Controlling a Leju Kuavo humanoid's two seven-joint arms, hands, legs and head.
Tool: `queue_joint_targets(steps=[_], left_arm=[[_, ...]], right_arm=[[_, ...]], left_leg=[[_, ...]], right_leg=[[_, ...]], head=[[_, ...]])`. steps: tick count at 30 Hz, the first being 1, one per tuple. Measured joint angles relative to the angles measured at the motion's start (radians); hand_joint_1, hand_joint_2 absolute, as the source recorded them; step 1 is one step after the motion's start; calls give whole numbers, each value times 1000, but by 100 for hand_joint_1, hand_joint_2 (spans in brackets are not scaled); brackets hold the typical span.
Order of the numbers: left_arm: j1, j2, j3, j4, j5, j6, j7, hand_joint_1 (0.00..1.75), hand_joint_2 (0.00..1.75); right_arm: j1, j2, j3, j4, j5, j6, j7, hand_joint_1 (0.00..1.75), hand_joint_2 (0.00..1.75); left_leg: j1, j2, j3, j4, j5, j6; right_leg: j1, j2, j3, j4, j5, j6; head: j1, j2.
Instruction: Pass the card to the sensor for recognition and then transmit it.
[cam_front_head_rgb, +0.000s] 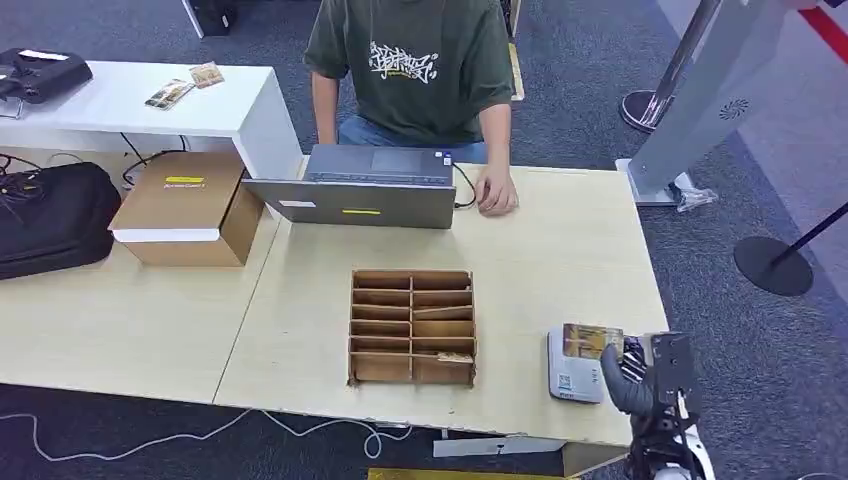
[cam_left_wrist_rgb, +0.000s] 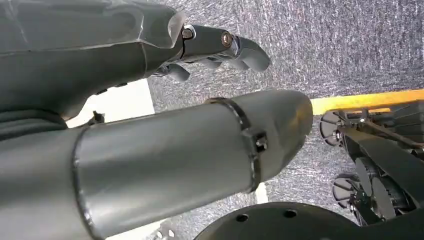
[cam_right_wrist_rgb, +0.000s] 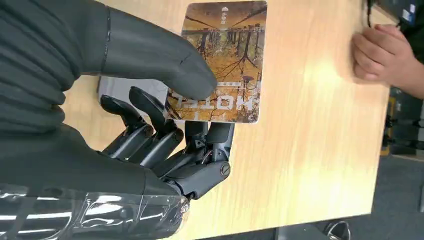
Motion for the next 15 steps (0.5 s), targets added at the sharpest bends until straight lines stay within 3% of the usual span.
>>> queue_joint_targets(steps=[7, 15], left_arm=[[0, 0, 0, 0, 3, -1, 1, 0, 0], [1, 1, 0, 0, 9, -1, 1, 0, 0]], right_arm=[[-2, -8, -1, 20, 84, 41, 54, 175, 175], [-30, -41, -1, 78, 120, 56, 65, 175, 175]], left_leg=[[0, 0, 0, 0, 0, 0], [0, 0, 0, 0, 0, 0]], right_leg=[[0, 0, 0, 0, 0, 0], [0, 0, 0, 0, 0, 0]], head=[[0, 0], [0, 0]])
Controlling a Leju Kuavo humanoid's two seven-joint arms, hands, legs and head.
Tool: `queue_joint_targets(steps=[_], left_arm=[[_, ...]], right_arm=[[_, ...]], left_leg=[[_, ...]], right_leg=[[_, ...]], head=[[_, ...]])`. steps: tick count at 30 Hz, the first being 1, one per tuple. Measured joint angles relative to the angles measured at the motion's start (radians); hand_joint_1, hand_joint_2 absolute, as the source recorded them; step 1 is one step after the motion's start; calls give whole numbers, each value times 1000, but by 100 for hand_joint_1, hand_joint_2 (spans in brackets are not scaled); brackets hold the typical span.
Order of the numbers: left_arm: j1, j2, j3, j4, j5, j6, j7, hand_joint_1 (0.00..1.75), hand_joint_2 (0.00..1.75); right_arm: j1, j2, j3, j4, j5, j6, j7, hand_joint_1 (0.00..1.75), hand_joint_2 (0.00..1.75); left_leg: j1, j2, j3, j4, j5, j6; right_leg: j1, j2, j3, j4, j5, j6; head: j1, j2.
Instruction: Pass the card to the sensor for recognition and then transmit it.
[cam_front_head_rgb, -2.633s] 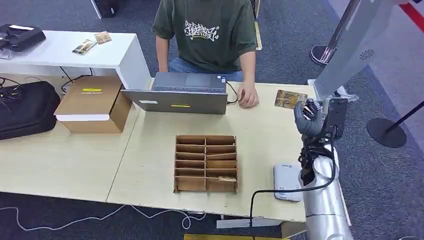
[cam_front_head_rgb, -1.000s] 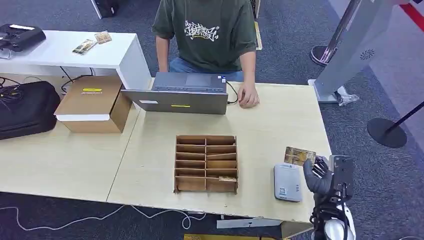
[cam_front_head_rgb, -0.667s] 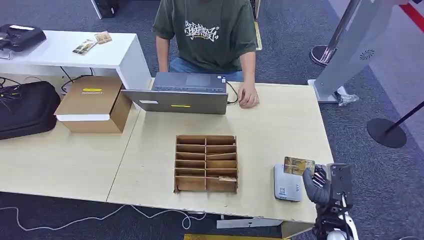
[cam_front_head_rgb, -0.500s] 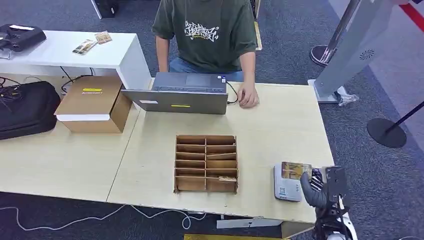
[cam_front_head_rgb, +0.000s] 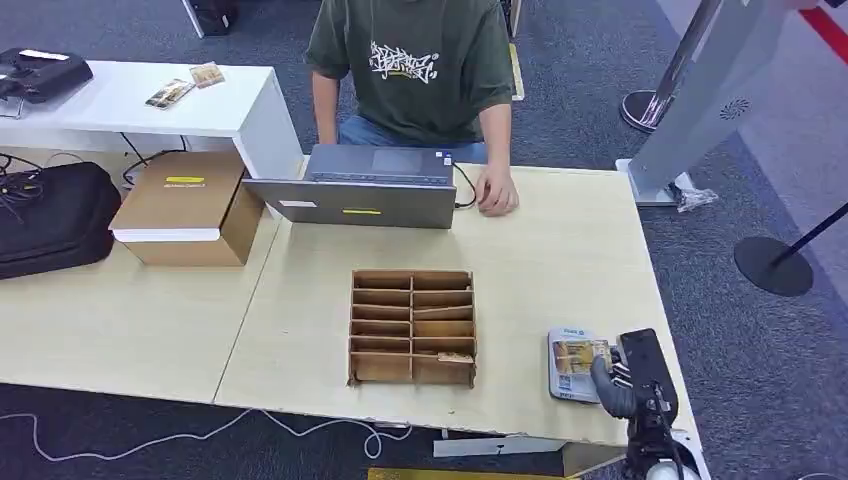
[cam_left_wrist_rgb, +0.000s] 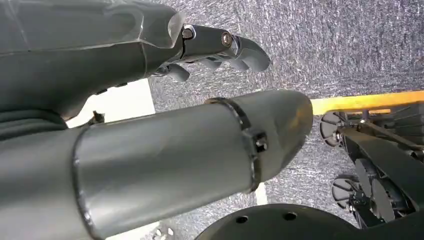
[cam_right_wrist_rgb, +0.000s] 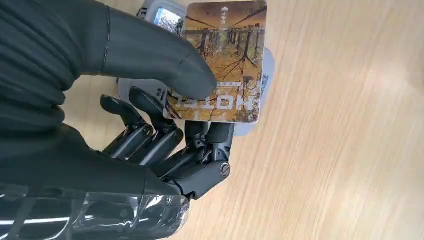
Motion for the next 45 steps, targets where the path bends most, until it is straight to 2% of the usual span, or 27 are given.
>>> queue_joint_targets(steps=[15, 26, 36, 45], left_arm=[[1, 0, 0, 0, 0, 0, -3, 0, 0], [1, 7, 0, 0, -19, -1, -3, 0, 0], [1, 15, 0, 0, -20, -4, -3, 0, 0], [1, 21, 0, 0, -19, -12, 0, 0, 0]], right_arm=[[-31, -45, 5, 67, 37, 0, 0, 175, 175], [-42, -119, 27, 89, 63, 19, 10, 175, 175], [-79, -201, 107, 119, 92, 85, 36, 175, 175], [-81, -257, 167, 127, 90, 108, 45, 175, 175]], left_leg=[[0, 0, 0, 0, 0, 0], [0, 0, 0, 0, 0, 1], [0, 0, 0, 0, 0, 1], [0, 0, 0, 0, -1, 1]], right_leg=[[0, 0, 0, 0, 0, 0], [0, 0, 0, 0, 0, 0], [0, 0, 0, 0, 0, 0], [0, 0, 0, 0, 0, 0]], head=[[0, 0], [0, 0], [0, 0], [0, 0]])
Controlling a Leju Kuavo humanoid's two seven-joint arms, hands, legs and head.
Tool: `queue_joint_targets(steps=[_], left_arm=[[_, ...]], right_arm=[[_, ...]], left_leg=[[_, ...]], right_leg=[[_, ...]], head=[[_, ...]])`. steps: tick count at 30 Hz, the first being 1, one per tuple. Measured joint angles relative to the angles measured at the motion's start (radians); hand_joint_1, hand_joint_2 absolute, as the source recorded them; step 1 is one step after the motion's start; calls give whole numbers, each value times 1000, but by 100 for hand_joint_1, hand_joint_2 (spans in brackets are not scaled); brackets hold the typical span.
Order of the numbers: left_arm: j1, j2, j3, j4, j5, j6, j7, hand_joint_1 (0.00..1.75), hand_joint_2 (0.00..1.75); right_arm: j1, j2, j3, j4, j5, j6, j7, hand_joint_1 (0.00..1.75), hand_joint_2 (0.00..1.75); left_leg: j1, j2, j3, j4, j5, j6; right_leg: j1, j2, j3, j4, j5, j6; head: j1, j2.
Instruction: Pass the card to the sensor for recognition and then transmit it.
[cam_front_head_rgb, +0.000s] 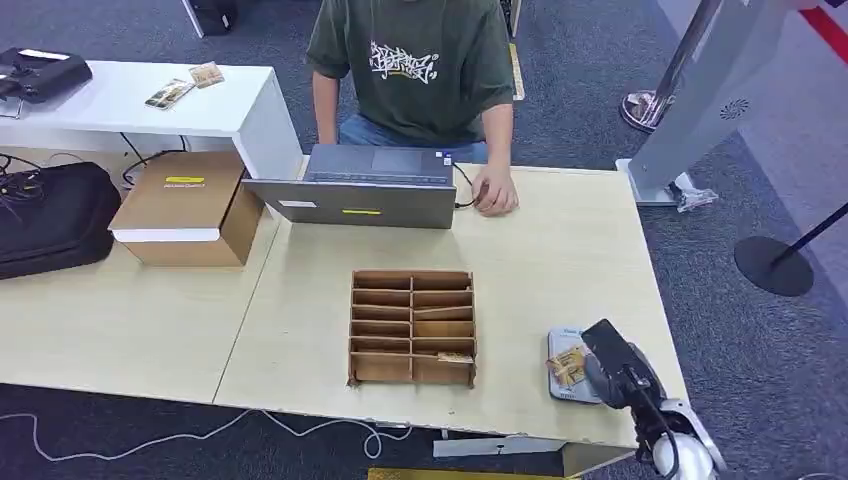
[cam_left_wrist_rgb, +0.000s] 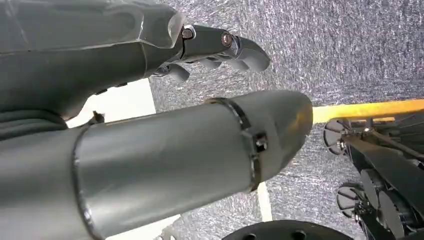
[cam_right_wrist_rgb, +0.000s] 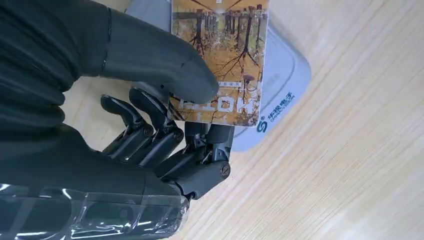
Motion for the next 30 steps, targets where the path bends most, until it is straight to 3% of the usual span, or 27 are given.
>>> queue_joint_targets(steps=[20, 22, 30], left_arm=[[4, 6, 0, 0, 27, -10, -3, 0, 0], [5, 6, 0, 0, 30, -10, -3, 0, 0], [11, 0, 0, 0, 35, -5, -14, 0, 0]], right_arm=[[-36, -76, 119, 23, -10, 10, -14, 175, 175], [-37, -76, 127, 22, -24, -15, -35, 175, 175], [-29, -39, 121, -34, -90, -245, -168, 175, 175]], left_leg=[[0, 0, 1, 0, 0, 0], [0, 0, 0, 0, 0, 0], [0, 0, 0, 0, 0, 0]], right_leg=[[0, 0, 1, 0, 0, 0], [0, 0, 1, 0, 0, 0], [0, 0, 0, 0, 0, 0]], head=[[0, 0], [0, 0], [0, 0]])
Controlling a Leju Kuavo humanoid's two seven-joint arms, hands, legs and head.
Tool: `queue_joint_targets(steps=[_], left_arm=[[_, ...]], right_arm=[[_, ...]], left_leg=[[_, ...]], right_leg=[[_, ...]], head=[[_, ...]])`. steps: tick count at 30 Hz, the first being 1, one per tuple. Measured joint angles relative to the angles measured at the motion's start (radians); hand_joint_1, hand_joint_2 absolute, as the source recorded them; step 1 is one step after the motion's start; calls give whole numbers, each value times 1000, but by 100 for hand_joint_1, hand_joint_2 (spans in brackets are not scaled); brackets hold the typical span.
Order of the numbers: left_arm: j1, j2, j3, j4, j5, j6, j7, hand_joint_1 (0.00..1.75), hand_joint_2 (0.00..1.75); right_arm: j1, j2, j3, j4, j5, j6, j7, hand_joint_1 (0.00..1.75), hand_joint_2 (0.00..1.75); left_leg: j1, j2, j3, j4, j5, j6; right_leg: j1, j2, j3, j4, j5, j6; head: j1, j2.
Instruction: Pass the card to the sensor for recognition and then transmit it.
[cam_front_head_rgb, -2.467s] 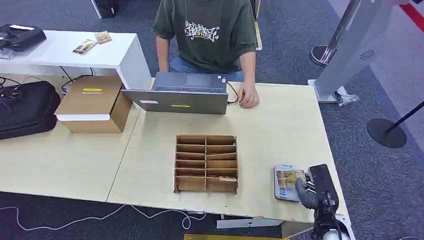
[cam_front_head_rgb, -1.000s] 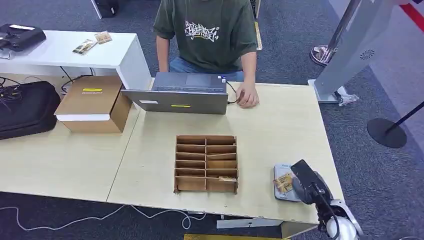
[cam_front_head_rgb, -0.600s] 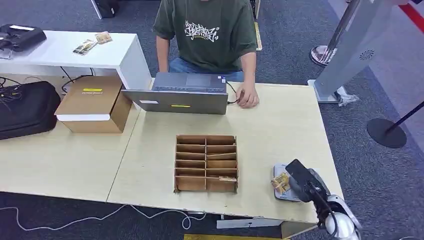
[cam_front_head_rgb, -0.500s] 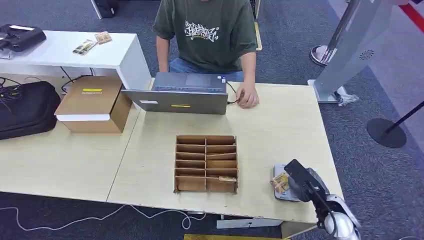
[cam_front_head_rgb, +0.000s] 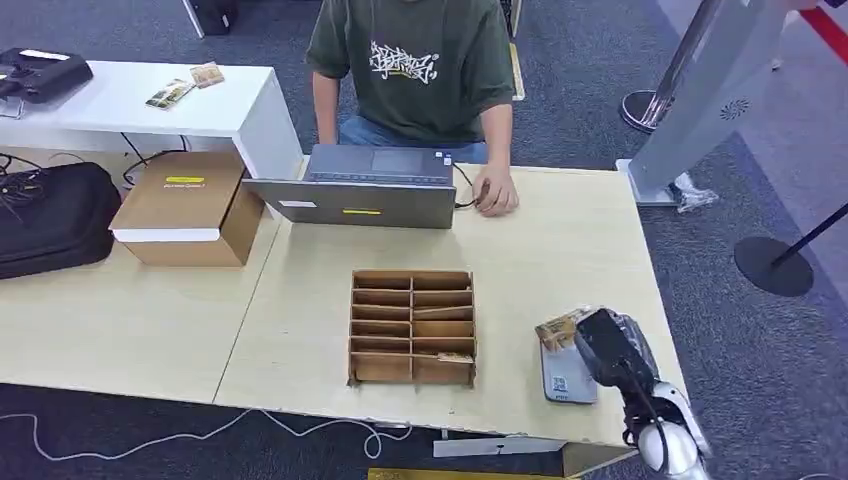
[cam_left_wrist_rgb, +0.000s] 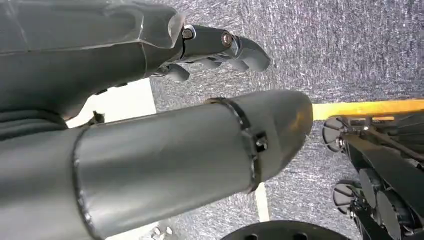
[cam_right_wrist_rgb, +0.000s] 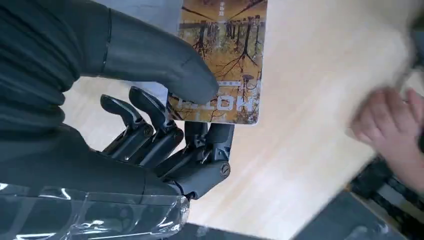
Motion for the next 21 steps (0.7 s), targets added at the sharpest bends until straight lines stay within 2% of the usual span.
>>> queue_joint_targets(steps=[7, 10, 13, 15, 18, 21], left_arm=[[2, -3, 0, 0, -19, 2, -6, 0, 0], [2, -3, 0, 0, -25, 5, -6, 0, 0], [2, -5, 0, 0, -26, 13, -8, 0, 0], [1, -8, 0, 0, -26, 18, -11, 0, 0], [1, -13, 0, 0, -26, 23, -18, 0, 0], [1, -21, 0, 0, -23, 25, -24, 0, 0]], right_arm=[[62, 55, -49, -119, -57, -94, -50, 175, 175], [76, 72, -64, -156, -42, -133, -66, 175, 175], [82, 84, -71, -187, 35, -210, -82, 175, 175], [84, 90, -73, -205, 150, -294, -90, 175, 175], [84, 102, -77, -223, 402, -438, -88, 175, 175], [80, 117, -78, -230, 656, -544, -55, 175, 175]], left_leg=[[0, 0, 0, 0, 0, 0], [0, 0, 0, 0, 0, 0], [0, 0, 0, 0, 0, 0], [0, 0, 0, 0, 0, 1], [0, 1, 0, 0, 0, 0], [0, 1, 0, 0, 0, 0]], right_leg=[[0, 0, 0, 0, 0, 0], [0, 1, 0, 0, 0, 0], [0, 0, 0, 0, 0, 0], [0, 0, 0, 0, 0, 0], [0, 1, 0, 0, 0, 0], [0, 1, 0, 0, 0, 0]], head=[[0, 0], [0, 0], [0, 0], [0, 0], [0, 0], [0, 0]])
